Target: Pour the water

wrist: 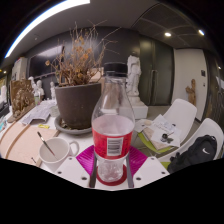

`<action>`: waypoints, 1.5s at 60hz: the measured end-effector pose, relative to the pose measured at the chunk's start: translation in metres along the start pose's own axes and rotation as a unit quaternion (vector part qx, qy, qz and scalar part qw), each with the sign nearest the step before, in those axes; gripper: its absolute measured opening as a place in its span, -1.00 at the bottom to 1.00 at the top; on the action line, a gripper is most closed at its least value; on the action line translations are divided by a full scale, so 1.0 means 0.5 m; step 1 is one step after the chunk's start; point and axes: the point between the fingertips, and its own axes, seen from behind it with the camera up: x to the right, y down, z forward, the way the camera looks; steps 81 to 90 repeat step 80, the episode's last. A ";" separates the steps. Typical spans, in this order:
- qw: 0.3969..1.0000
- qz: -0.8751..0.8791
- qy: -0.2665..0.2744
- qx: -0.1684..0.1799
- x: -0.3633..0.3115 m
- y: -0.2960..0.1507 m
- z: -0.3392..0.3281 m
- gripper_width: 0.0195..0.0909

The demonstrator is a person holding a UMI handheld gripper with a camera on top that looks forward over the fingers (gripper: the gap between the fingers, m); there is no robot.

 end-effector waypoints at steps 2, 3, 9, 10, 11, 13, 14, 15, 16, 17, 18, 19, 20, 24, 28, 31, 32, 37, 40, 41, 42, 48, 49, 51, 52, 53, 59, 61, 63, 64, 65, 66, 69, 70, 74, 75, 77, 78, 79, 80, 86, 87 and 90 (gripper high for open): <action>1.000 0.000 0.000 -0.004 0.000 0.002 -0.001 -0.26; 1.000 0.001 0.001 -0.007 0.001 0.004 -0.003 -0.19; 0.999 0.011 0.027 -0.039 0.019 0.024 -0.025 0.50; 0.999 0.013 0.031 -0.042 0.021 0.026 -0.031 0.62; 0.998 0.015 0.034 -0.044 0.022 0.026 -0.037 0.72; 0.998 0.019 0.037 -0.047 0.022 0.027 -0.051 0.82; 0.998 0.020 0.038 -0.049 0.019 0.028 -0.061 0.83; 0.998 0.021 0.040 -0.052 0.016 0.029 -0.071 0.84; 0.997 0.022 0.041 -0.056 0.014 0.031 -0.082 0.83; 0.997 0.021 0.043 -0.060 0.011 0.032 -0.095 0.83; 0.997 0.020 0.045 -0.063 0.007 0.033 -0.108 0.83; 0.997 0.018 0.047 -0.065 0.003 0.032 -0.123 0.83; 0.996 0.016 0.049 -0.067 -0.002 0.031 -0.138 0.83; 0.995 0.006 0.050 -0.081 -0.036 0.034 -0.207 0.84; 0.995 -0.007 0.051 -0.091 -0.081 0.033 -0.290 0.84; 0.994 -0.018 0.046 -0.099 -0.125 0.035 -0.357 0.85; 0.994 -0.022 0.045 -0.100 -0.139 0.035 -0.379 0.85; 0.994 -0.030 0.039 -0.102 -0.219 0.033 -0.488 0.85; 0.993 -0.030 0.035 -0.105 -0.269 0.036 -0.549 0.85; 0.993 -0.029 0.034 -0.107 -0.283 0.036 -0.569 0.85; 0.993 -0.028 0.032 -0.108 -0.298 0.036 -0.588 0.85; 0.993 -0.026 0.025 -0.109 -0.392 0.042 -0.683 0.84; 0.993 -0.026 0.024 -0.109 -0.404 0.041 -0.695 0.84; 0.993 -0.026 0.023 -0.110 -0.422 0.038 -0.719 0.85; 0.993 -0.027 0.023 -0.109 -0.437 0.039 -0.729 0.85; 0.993 -0.028 0.022 -0.108 -0.448 0.039 -0.738 0.85; 0.994 -0.029 0.022 -0.102 -0.498 0.031 -0.780 0.85; 0.994 -0.031 0.021 -0.099 -0.508 0.026 -0.790 0.85; 0.994 -0.036 0.023 -0.097 -0.516 0.026 -0.796 0.85; 0.994 -0.038 0.024 -0.098 -0.518 0.027 -0.800 0.84; 0.994 -0.038 0.025 -0.100 -0.520 0.029 -0.803 0.84; 0.994 -0.036 0.025 -0.102 -0.523 0.032 -0.806 0.84; 0.993 -0.035 0.025 -0.107 -0.530 0.038 -0.815 0.84; 0.993 -0.037 0.026 -0.107 -0.531 0.038 -0.816 0.84; 0.993 -0.042 0.030 -0.107 -0.534 0.039 -0.822 0.84; 0.993 -0.042 0.030 -0.109 -0.535 0.040 -0.823 0.84; 0.992 -0.042 0.033 -0.110 -0.534 0.040 -0.824 0.84; 0.992 -0.042 0.036 -0.109 -0.533 0.039 -0.825 0.84; 0.992 -0.043 0.038 -0.109 -0.531 0.038 -0.825 0.84; 0.992 -0.046 0.039 -0.108 -0.530 0.036 -0.824 0.85; 0.992 -0.046 0.039 -0.108 -0.530 0.036 -0.824 0.85; 0.992 -0.046 0.039 -0.108 -0.530 0.036 -0.824 0.85; 0.992 -0.046 0.039 -0.108 -0.530 0.036 -0.824 0.85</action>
